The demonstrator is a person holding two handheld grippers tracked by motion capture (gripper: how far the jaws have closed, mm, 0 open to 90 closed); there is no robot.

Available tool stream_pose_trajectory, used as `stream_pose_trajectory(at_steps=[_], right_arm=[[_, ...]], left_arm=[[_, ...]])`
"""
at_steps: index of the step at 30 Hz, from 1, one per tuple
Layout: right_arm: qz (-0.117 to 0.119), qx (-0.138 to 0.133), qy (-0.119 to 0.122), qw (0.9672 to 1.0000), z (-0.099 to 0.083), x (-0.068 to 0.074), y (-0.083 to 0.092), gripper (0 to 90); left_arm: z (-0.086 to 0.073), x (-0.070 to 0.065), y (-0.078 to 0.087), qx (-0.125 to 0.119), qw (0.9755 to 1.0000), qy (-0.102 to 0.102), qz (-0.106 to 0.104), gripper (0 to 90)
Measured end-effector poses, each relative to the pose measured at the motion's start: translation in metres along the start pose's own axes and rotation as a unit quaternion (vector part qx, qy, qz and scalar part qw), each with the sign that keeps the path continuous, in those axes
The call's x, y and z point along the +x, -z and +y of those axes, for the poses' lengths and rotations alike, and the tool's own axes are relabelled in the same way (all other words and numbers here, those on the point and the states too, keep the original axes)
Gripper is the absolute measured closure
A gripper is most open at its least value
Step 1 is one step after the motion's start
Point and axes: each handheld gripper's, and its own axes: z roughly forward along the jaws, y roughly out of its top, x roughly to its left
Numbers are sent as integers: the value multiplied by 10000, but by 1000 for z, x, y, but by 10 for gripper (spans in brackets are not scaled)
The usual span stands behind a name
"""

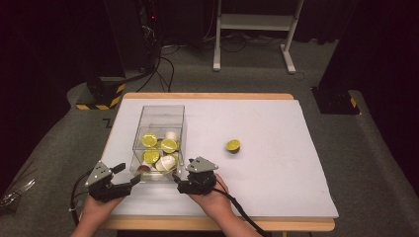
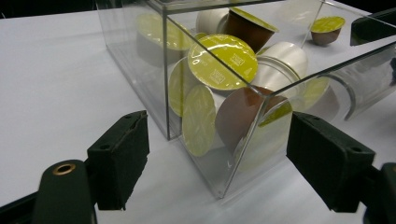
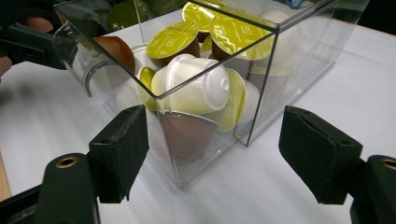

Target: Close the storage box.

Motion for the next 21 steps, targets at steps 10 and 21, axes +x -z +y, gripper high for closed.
stream_pose_trajectory(at_steps=[10, 21], right_arm=[[-136, -13, -40, 9999, 6, -10, -10, 246], [-244, -41, -113, 9996, 12, -19, -21, 250]], left_arm=[[6, 12, -12, 75, 9999, 97, 78, 216], [11, 22, -23, 79, 9996, 158, 202, 216]])
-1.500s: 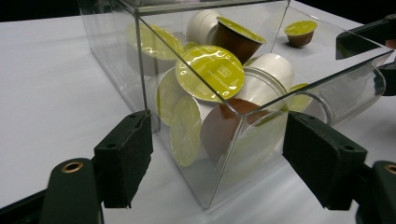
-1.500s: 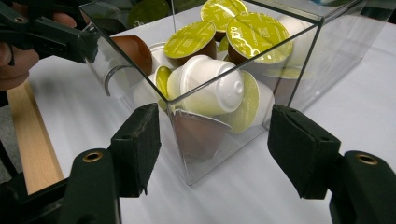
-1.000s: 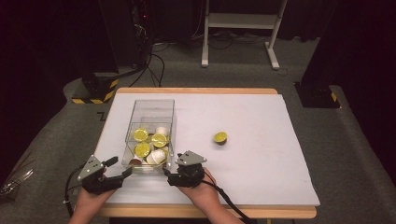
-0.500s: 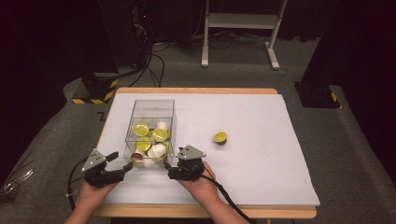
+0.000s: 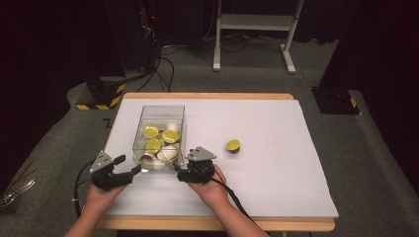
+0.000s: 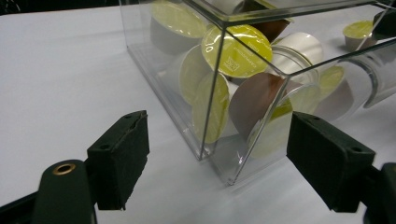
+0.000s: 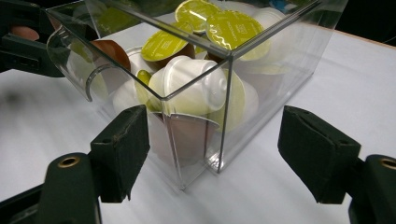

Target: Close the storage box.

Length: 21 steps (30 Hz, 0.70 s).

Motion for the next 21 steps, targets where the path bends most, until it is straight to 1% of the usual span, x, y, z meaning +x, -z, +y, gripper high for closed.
stream_pose_trajectory(at_steps=[3, 8, 10, 16, 19, 21], right_arm=[[-9, -1, -36, 10000, 3, -4, -5, 250], [-22, 8, -35, 10000, 6, -7, -11, 250], [-40, 23, -67, 10000, 7, -10, -14, 250], [-82, 32, -97, 9999, 8, -14, -19, 250], [-116, 35, -97, 9999, 9, -16, -25, 256], [-145, 31, -123, 9998, 9, -17, -27, 256]], left_arm=[[3, 5, -4, -6, 10000, 27, 26, 216], [6, 7, -8, -40, 10000, 39, 37, 220], [6, 10, -12, -82, 9999, 120, 28, 221], [6, 11, -19, -104, 9998, 188, 58, 227], [6, 14, -27, -24, 9997, 239, 31, 227], [8, 14, -30, 40, 9998, 182, 55, 224]])
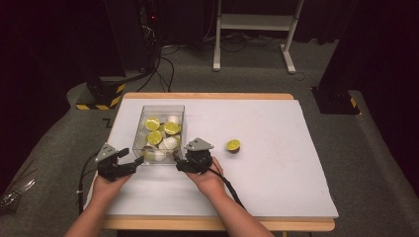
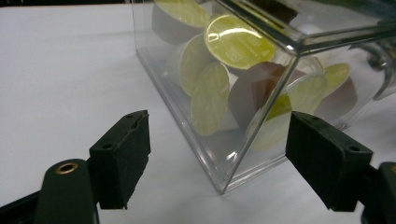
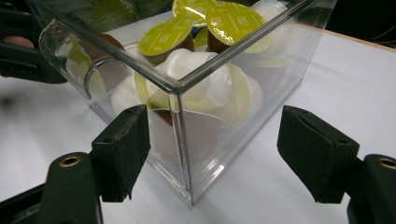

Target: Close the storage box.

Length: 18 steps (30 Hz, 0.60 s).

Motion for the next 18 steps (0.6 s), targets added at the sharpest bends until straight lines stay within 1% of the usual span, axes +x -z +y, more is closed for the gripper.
stream_pose_trajectory(at_steps=[3, 5, 7, 9, 10, 17, 18], right_arm=[[-36, 5, 3, 10000, 2, -2, -3, 262], [-87, 18, -16, 10000, 3, -4, -5, 268], [-94, 27, -82, 9999, 4, -6, -7, 268], [-106, 23, -81, 9999, 4, -7, -8, 268], [-111, 16, -124, 9999, 4, -9, -9, 268], [-143, 58, -175, 9997, 3, -11, -13, 264], [-144, 60, -144, 9998, 3, -11, -13, 264]], left_arm=[[2, 0, -3, 34, 10000, -34, 32, 227], [5, 1, -7, 39, 10000, 12, 62, 234], [5, 2, -9, 6, 9999, 81, 65, 239], [5, 3, -10, 7, 9999, 89, 82, 241], [5, 3, -12, 44, 9999, 117, 118, 242], [3, 4, -16, 110, 9997, 122, 154, 238], [3, 4, -16, 114, 9997, 125, 159, 238]])
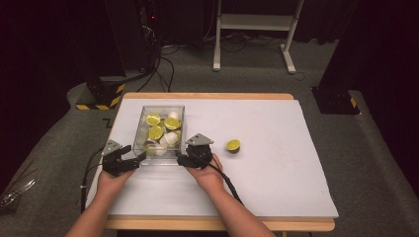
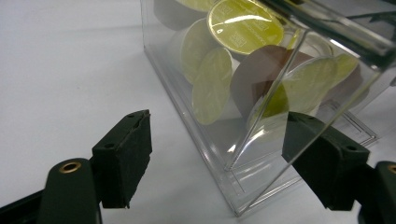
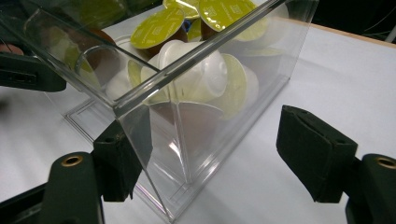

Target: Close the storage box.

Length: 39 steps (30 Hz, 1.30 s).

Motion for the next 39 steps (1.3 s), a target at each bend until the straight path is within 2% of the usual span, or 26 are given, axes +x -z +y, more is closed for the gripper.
stream_pose_trajectory(at_steps=[13, 16, 22, 28, 32, 39], right_arm=[[33, 46, -5, 10000, 0, 0, 0, 282], [49, 134, 84, 9999, 0, 1, 0, 281], [68, 148, 131, 9998, 0, 4, 6, 269], [102, 113, 131, 9998, 1, 7, 14, 265], [105, 58, 163, 9998, -1, 6, 23, 267], [71, -16, 166, 9998, -8, 0, 44, 268]], left_arm=[[0, -2, 0, 6, 10000, 56, -1, 250], [0, -2, 1, -9, 10000, 88, -45, 260], [-1, -7, 4, 63, 9999, -51, -60, 242], [-1, -11, 11, 33, 9998, -172, 11, 231], [-6, -10, 16, 61, 9999, -93, 29, 235], [-17, -12, 26, 173, 9998, -113, 52, 238]])
